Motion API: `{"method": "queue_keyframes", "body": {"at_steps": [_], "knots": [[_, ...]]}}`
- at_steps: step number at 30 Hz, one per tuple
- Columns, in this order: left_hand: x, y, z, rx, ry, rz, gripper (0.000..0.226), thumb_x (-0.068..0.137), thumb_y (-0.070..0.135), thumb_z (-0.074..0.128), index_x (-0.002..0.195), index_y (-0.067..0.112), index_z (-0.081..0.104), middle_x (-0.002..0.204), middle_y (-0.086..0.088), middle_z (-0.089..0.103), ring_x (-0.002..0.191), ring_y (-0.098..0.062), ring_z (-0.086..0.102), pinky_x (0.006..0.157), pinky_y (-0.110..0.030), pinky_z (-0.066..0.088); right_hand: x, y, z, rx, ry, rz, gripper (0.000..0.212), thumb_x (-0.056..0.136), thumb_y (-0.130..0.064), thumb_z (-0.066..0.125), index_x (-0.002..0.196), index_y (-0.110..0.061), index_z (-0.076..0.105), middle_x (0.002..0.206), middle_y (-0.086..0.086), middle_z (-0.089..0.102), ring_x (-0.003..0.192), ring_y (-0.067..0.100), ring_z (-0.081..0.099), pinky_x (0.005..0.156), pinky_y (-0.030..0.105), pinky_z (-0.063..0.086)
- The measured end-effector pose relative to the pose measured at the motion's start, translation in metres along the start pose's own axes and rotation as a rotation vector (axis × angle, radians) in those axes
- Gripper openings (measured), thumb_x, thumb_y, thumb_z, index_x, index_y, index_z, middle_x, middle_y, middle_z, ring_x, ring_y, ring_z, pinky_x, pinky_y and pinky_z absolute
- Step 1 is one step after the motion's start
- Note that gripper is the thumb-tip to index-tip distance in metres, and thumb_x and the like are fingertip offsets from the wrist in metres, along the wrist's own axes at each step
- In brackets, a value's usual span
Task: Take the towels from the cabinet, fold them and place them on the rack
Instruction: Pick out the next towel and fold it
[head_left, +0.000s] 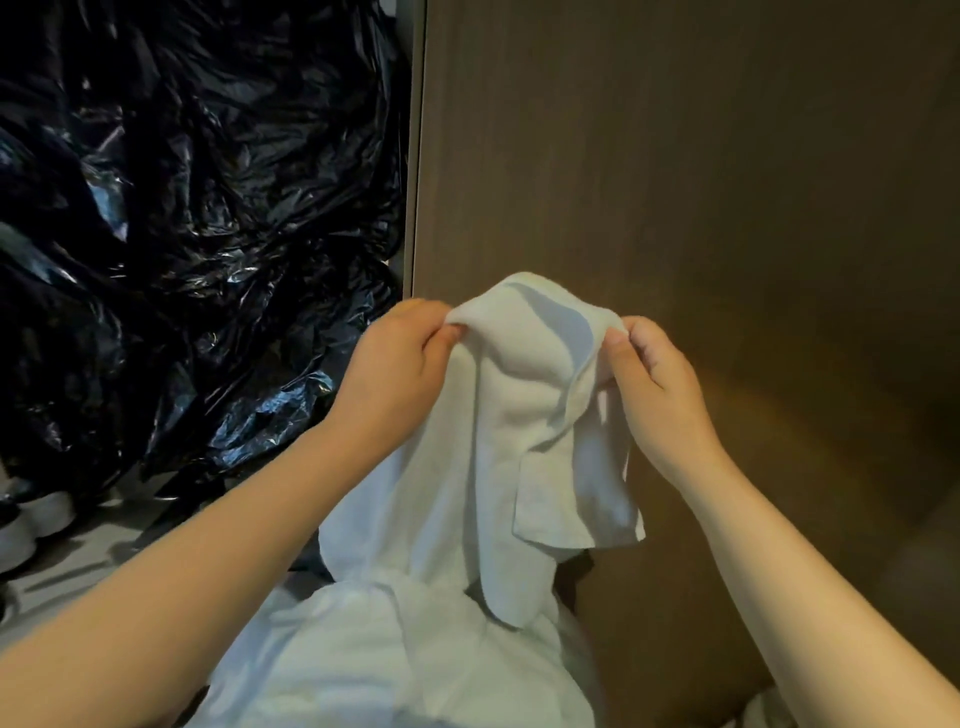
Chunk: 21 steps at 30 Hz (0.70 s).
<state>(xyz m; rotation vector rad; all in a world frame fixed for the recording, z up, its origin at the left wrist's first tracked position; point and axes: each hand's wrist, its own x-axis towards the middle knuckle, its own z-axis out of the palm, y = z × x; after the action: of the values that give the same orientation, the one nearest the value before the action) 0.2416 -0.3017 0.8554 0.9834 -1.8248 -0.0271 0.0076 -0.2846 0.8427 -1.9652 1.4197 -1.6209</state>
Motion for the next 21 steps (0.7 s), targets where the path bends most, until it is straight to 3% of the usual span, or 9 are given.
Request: {"method": "queue_keyframes", "body": {"at_steps": [4, 8, 11, 13, 15, 18, 21], "knots": [[0.011, 0.024, -0.007, 0.018, 0.006, 0.110, 0.022, 0.098, 0.009, 0.049, 0.083, -0.002, 0.061, 0.079, -0.011, 0.057, 0.078, -0.021, 0.050, 0.066, -0.028, 0.034, 0.001, -0.019, -0.006, 0.061, 0.044, -0.030, 0.026, 0.093, -0.065, 0.045, 0.098, -0.041, 0.055, 0.090, -0.021, 0.059, 0.088, 0.002, 0.060, 0.067, 0.007, 0.047], [-0.023, 0.018, 0.010, -0.029, -0.241, 0.044, 0.033, 0.099, 0.017, 0.050, 0.069, 0.003, 0.052, 0.066, -0.002, 0.046, 0.065, -0.019, 0.043, 0.061, -0.031, 0.029, -0.015, -0.007, -0.011, -0.168, 0.070, -0.019, 0.042, 0.088, -0.068, 0.048, 0.081, -0.027, 0.054, 0.076, -0.007, 0.057, 0.069, 0.011, 0.056, 0.057, 0.029, 0.044], [-0.064, -0.002, 0.028, -0.093, -0.474, -0.083, 0.036, 0.099, 0.027, 0.050, 0.067, 0.013, 0.053, 0.070, -0.004, 0.051, 0.066, -0.011, 0.047, 0.066, -0.032, 0.036, -0.039, 0.019, -0.009, -0.476, -0.143, 0.102, 0.043, 0.093, -0.057, 0.048, 0.067, -0.024, 0.048, 0.064, -0.006, 0.050, 0.060, 0.013, 0.050, 0.052, 0.029, 0.033], [-0.094, -0.015, 0.040, -0.127, -0.606, -0.149, 0.032, 0.098, 0.031, 0.051, 0.067, 0.026, 0.054, 0.075, -0.002, 0.055, 0.073, -0.007, 0.050, 0.071, -0.030, 0.039, -0.062, 0.039, -0.006, -0.558, -0.334, 0.283, 0.035, 0.094, -0.054, 0.051, 0.071, -0.028, 0.050, 0.070, -0.010, 0.053, 0.063, 0.009, 0.051, 0.053, 0.023, 0.033], [-0.125, -0.026, 0.052, -0.139, -0.700, -0.198, 0.026, 0.098, 0.034, 0.052, 0.073, 0.030, 0.059, 0.082, -0.001, 0.060, 0.080, -0.010, 0.054, 0.077, -0.029, 0.042, -0.087, 0.058, -0.001, -0.550, -0.446, 0.394, 0.037, 0.095, -0.051, 0.053, 0.078, -0.018, 0.058, 0.074, -0.003, 0.059, 0.068, 0.015, 0.056, 0.058, 0.027, 0.038], [-0.172, -0.037, 0.069, -0.130, -0.795, -0.312, 0.022, 0.097, 0.041, 0.052, 0.093, 0.025, 0.068, 0.095, 0.008, 0.065, 0.088, -0.007, 0.056, 0.078, -0.019, 0.040, -0.122, 0.073, 0.011, -0.439, -0.497, 0.494, 0.026, 0.094, -0.040, 0.059, 0.085, -0.017, 0.066, 0.081, -0.002, 0.067, 0.078, 0.017, 0.062, 0.069, 0.034, 0.048], [-0.205, -0.043, 0.086, -0.147, -0.903, -0.441, 0.024, 0.096, 0.045, 0.051, 0.107, 0.031, 0.067, 0.107, 0.017, 0.063, 0.098, -0.003, 0.055, 0.086, -0.016, 0.038, -0.151, 0.081, 0.026, -0.370, -0.586, 0.547, 0.023, 0.095, -0.040, 0.059, 0.107, -0.021, 0.065, 0.105, -0.007, 0.066, 0.096, 0.011, 0.060, 0.078, 0.029, 0.047]]}}
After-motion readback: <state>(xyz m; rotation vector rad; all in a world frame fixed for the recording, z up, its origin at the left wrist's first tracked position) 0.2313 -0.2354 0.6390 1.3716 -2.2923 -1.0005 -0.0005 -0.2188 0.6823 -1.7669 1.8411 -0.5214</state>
